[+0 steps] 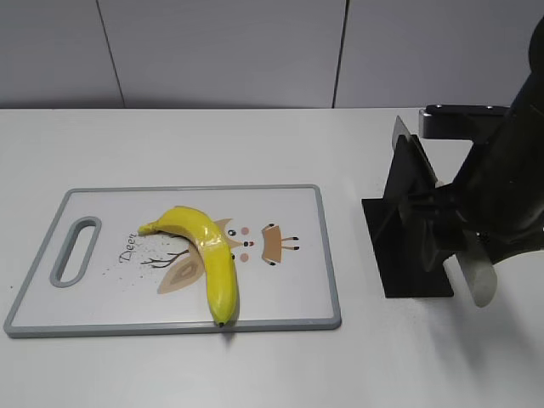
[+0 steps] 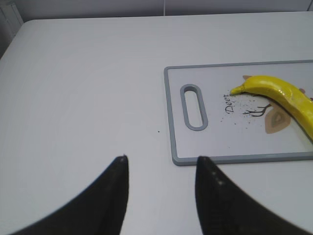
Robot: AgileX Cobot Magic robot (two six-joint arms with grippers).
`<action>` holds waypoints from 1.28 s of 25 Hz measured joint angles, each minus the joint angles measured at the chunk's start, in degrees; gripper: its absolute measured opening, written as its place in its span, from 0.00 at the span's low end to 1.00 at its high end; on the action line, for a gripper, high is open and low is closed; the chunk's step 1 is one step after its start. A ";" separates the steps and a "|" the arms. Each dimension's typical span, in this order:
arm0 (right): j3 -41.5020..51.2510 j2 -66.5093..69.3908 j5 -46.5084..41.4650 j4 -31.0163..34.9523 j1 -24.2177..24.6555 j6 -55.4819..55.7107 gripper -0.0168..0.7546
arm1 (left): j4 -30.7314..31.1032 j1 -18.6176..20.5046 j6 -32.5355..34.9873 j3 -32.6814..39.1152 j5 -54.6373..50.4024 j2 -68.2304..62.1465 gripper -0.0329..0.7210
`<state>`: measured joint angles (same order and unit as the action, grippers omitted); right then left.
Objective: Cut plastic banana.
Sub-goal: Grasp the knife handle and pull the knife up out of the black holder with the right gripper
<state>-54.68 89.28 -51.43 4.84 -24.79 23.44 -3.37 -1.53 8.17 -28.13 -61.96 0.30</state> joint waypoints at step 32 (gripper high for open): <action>-3.27 -14.66 -2.83 -2.52 0.00 2.77 0.26 | 0.00 0.00 0.00 0.00 0.00 0.00 0.62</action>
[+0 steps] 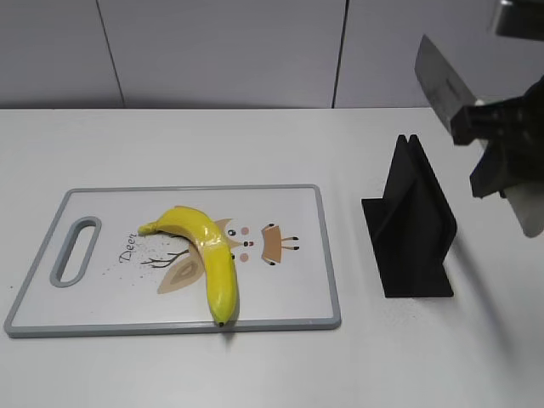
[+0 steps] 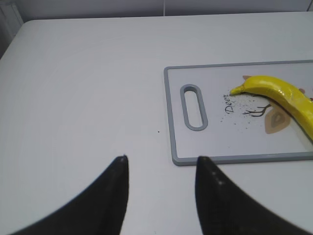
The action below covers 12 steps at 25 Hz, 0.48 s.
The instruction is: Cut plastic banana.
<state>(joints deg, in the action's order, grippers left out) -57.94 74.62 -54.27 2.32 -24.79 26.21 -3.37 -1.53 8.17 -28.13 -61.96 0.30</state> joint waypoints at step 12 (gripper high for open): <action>-13.23 4.38 -1.59 -2.77 0.00 -22.07 0.26 | 0.18 0.00 0.39 -5.05 11.88 -9.81 0.62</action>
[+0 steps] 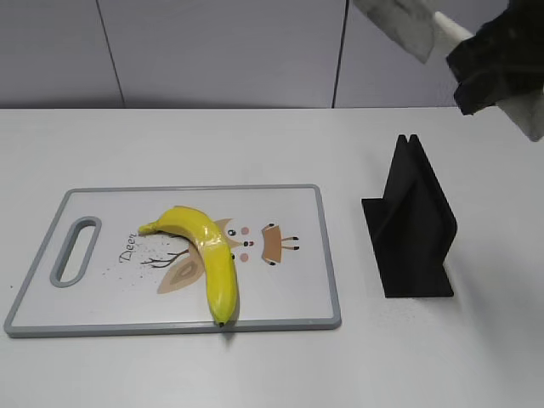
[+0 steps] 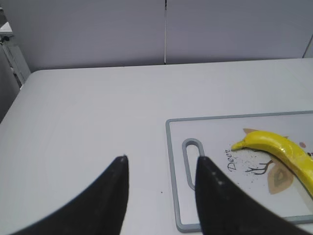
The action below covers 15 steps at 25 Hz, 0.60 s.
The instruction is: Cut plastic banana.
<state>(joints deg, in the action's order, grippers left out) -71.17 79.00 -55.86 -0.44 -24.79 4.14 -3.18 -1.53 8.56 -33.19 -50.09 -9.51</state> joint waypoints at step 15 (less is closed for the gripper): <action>-17.63 20.18 -7.92 10.74 0.00 -49.27 0.26 | -14.38 -6.28 31.41 -25.41 4.89 -48.61 0.83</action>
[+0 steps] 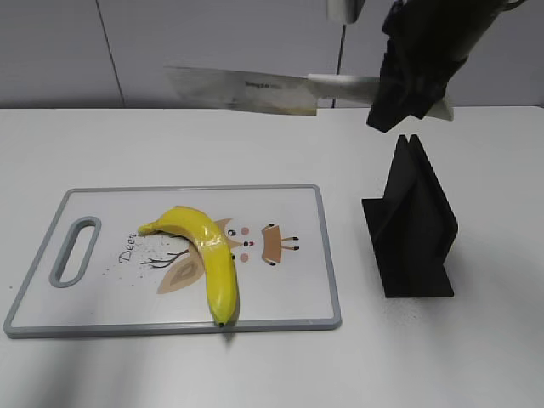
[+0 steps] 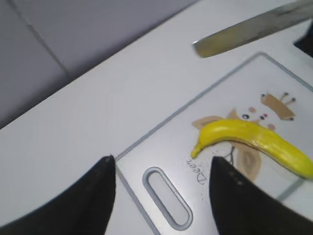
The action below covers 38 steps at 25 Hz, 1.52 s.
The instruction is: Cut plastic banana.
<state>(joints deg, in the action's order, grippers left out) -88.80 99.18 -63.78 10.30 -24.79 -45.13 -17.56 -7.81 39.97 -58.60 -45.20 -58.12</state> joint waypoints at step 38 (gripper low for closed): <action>-5.01 17.08 -3.67 13.84 -0.49 -24.43 0.27 | 2.18 -15.91 19.38 -17.16 -13.17 -43.12 0.07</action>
<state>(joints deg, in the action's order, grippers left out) -93.82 116.25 -67.44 24.14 -25.27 -69.56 -15.38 -23.72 59.35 -75.76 -58.36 -101.24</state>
